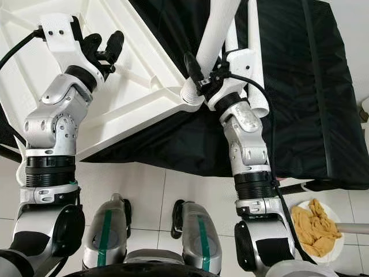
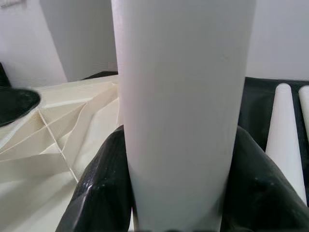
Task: Building children table
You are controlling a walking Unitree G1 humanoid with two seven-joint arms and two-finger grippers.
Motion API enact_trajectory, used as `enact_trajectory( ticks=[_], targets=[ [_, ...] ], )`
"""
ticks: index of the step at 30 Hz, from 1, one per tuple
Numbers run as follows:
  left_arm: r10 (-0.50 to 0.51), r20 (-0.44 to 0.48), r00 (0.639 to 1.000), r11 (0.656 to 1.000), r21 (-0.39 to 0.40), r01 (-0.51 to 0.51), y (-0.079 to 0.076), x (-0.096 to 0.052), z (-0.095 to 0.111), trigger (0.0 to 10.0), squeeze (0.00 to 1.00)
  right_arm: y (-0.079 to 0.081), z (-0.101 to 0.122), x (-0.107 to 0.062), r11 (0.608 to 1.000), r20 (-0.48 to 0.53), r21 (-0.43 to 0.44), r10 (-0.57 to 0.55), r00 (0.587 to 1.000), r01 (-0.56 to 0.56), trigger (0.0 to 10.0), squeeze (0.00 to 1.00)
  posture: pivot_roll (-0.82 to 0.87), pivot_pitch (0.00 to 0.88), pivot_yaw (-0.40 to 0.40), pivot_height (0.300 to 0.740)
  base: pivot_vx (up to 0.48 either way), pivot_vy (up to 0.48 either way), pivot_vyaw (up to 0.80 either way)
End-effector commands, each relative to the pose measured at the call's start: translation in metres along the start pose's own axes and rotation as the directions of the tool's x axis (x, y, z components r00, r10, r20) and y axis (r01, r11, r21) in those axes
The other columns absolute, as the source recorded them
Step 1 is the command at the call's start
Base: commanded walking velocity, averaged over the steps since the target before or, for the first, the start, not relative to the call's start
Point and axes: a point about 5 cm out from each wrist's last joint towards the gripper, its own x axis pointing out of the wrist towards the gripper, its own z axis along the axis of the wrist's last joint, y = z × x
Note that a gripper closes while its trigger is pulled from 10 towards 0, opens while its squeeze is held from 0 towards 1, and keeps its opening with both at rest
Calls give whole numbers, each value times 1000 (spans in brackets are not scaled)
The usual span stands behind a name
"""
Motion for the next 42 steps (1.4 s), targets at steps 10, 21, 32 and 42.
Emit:
enact_trajectory(
  ticks=[10,21,32,42],
  targets=[
    [-6,-2,1000,1000,-1,6,-4,0,1,10000,0,-21,-24,-10,960,-125,196,-176,976,198,10000,0,124,84,-75,740,0,0,0],
    [-3,3,1000,1000,-2,3,-4,-1,2,10000,0,-14,-22,-6,989,-134,66,-124,983,134,10000,0,131,76,-80,740,0,0,0],
    [11,11,1000,1000,-2,-11,-2,-3,4,10000,0,-4,-27,-5,998,-161,4,-59,985,61,10000,0,137,78,-86,740,0,0,0],
    [17,14,1000,1000,-2,-17,-1,-4,5,10000,0,2,-31,-8,1000,-176,-25,-12,984,8,10000,0,137,86,-87,740,0,0,0]
  ],
)
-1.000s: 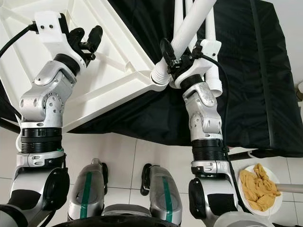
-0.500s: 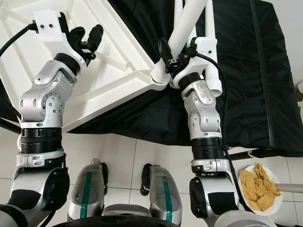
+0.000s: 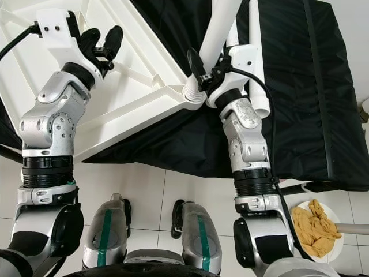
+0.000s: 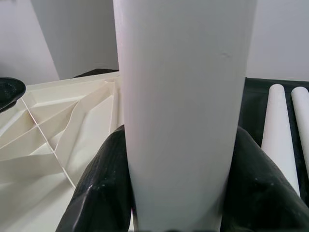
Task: Building children table
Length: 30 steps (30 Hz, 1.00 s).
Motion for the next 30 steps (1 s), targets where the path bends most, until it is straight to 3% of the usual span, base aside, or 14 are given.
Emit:
enact_trajectory(
  ticks=[1,16,24,30],
  targets=[
    [34,-14,999,999,-4,-34,1,-2,-3,10000,0,0,-33,-13,1000,-161,11,1,987,1,10000,0,136,91,-87,740,0,0,0],
    [42,-12,999,999,-3,-43,3,-3,-1,10000,0,11,-36,-18,997,-158,-22,73,985,-77,10000,0,137,104,-79,740,0,0,0],
    [45,-11,999,999,-2,-45,3,-3,0,10000,0,7,-38,-19,998,-163,-23,52,985,-56,10000,0,137,107,-78,740,0,0,0],
    [45,-10,999,999,-3,-46,3,-3,0,10000,0,8,-39,-19,1000,-148,-18,-22,989,20,10000,0,135,108,-78,740,0,0,0]
  ],
)
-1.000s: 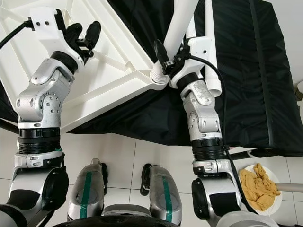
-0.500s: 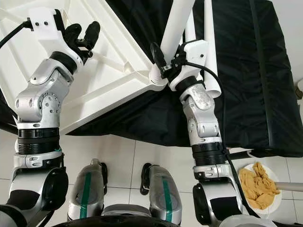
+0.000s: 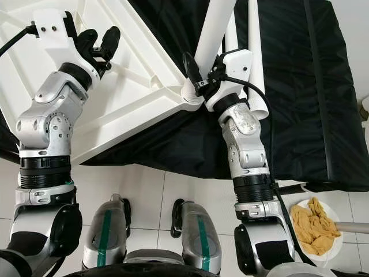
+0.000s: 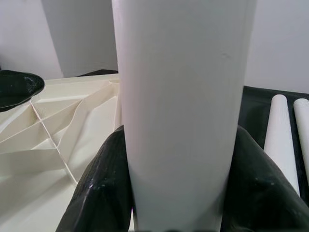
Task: Building children table
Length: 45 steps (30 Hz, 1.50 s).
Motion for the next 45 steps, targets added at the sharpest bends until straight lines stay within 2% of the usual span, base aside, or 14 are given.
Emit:
enact_trajectory(
  ticks=[1,10,15,23,28,37,39,42,45],
  targets=[
    [34,-2,999,999,-5,-34,0,-2,0,10000,0,2,-38,-13,998,-176,22,-51,983,56,10000,0,135,107,-78,740,0,0,0],
    [34,0,999,999,-4,-34,-1,-1,1,10000,0,11,-36,-6,978,-137,27,-201,970,207,10000,0,140,105,-78,740,0,0,0],
    [35,2,999,999,-4,-35,0,-1,1,10000,0,12,-35,-2,968,-129,16,-245,961,249,10000,0,145,103,-79,740,0,0,0],
    [39,9,999,999,-4,-39,0,0,3,10000,0,9,-32,5,921,-89,-109,-384,919,374,10000,0,148,100,-84,740,0,0,0],
    [41,11,999,999,-4,-41,0,-1,3,10000,0,6,-34,2,901,-94,-87,-431,897,424,10000,0,150,101,-85,740,0,0,0],
    [42,14,999,999,-1,-42,1,-1,4,10000,0,6,-38,1,901,-103,-65,-433,896,428,10000,0,154,94,-86,740,0,0,0],
    [37,15,999,999,0,-37,0,-1,4,10000,0,4,-35,-2,915,-70,-51,-403,913,400,10000,0,153,89,-86,740,0,0,0],
    [37,16,999,999,0,-37,-1,-1,5,10000,0,4,-35,-2,918,-63,-50,-397,916,394,10000,0,153,89,-86,740,0,0,0],
    [32,17,999,999,0,-32,-1,-1,5,10000,0,4,-36,-12,944,-16,-31,-330,944,330,10000,0,149,87,-85,740,0,0,0]
  ],
)
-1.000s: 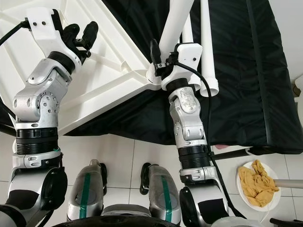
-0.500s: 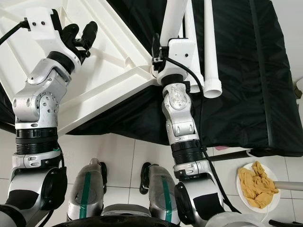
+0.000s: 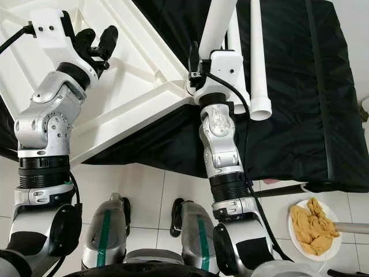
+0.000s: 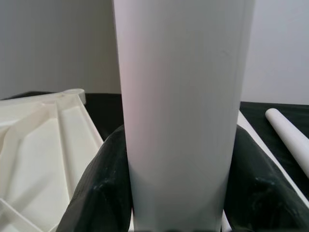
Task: Building children table
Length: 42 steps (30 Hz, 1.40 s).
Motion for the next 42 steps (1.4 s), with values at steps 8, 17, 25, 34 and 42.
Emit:
enact_trajectory(
  ticks=[8,17,25,34,42],
  targets=[
    [21,7,1000,1000,1,-21,-3,1,2,10000,0,-19,-34,-30,1000,-113,22,7,994,-5,10000,0,148,82,-80,740,0,0,0],
    [14,5,1000,1000,3,-14,-4,1,3,10000,0,-21,-43,-20,1000,-215,14,8,976,-5,10000,0,146,79,-74,740,0,0,0],
    [17,6,1000,1000,5,-17,-4,1,3,10000,0,-23,-49,-4,999,-316,-6,48,948,-53,10000,0,147,82,-74,740,0,0,0],
    [25,10,1000,1000,6,-25,-3,-1,4,10000,0,-22,-49,7,996,-354,33,94,931,-89,10000,0,151,91,-76,740,0,0,0],
    [25,8,1000,1000,5,-26,-2,-1,4,10000,0,-21,-46,13,991,-375,66,137,917,-121,10000,0,147,99,-73,740,0,0,0]
  ],
)
